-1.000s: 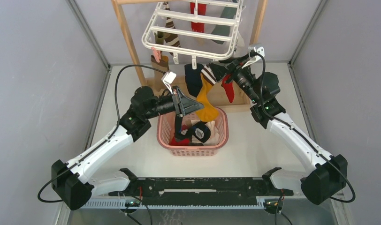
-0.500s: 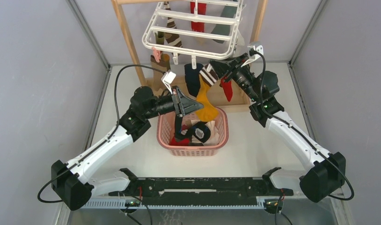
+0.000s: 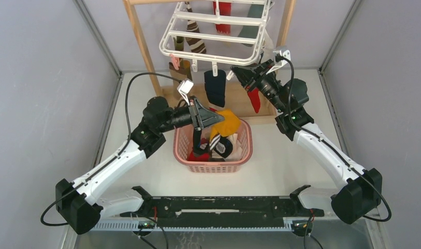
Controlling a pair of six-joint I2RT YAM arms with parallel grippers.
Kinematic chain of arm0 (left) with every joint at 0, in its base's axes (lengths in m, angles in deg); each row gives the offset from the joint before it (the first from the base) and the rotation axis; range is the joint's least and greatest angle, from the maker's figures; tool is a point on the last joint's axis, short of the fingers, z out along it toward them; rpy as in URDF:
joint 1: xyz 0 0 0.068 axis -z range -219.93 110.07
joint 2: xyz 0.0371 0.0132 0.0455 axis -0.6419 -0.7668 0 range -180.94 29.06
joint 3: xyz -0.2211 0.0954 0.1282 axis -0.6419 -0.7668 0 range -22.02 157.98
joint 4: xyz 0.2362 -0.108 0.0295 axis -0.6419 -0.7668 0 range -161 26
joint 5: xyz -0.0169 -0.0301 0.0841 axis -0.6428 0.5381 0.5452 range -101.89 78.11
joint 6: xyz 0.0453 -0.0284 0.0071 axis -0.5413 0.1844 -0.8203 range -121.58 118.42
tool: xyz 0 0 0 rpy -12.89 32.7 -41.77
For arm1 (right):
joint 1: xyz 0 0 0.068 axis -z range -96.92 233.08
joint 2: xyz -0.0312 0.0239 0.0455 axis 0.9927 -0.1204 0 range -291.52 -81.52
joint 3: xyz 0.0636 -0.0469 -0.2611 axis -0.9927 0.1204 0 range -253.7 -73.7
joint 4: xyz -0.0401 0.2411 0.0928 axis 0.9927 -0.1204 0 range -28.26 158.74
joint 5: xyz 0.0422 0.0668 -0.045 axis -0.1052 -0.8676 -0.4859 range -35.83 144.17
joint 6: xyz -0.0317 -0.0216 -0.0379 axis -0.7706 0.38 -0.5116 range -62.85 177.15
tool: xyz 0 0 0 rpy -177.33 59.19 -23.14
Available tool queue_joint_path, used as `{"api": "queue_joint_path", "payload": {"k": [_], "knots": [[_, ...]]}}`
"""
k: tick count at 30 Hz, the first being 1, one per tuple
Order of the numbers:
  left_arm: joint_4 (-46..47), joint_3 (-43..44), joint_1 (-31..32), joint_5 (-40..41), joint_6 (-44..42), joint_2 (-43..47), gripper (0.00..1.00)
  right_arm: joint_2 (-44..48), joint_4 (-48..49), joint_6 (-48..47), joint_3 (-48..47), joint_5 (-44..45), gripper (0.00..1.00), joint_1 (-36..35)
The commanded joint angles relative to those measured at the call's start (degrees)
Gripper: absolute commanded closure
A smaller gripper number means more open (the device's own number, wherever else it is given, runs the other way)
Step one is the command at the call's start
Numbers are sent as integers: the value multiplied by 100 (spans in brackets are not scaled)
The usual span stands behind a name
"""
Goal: Remove the socks clipped to the hanger
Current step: Remove the sock from the hanger, then place the sock in the bin.
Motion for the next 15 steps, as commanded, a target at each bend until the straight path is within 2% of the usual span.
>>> {"api": "queue_joint_path", "payload": {"k": [1,4,7,10,12,15], "knots": [[105,-102,-38,-116,-27,261,81,27,50,34,-264,19,80,30],[-28,-165,-38,-85,-48,334,81,52,-9,22,-264,6,78,31],[-127,-287,-38,-58,-45,409,81,87,-76,-3,-266,15,72,26],[-166,-460,-42,-39,-28,502,81,138,-141,-22,-261,23,59,32],[-200,-576,-41,-1,-36,571,80,170,-211,-30,-266,45,46,31],[-214,-730,-39,46,-43,677,80,215,-344,-40,-268,46,37,41]]}}
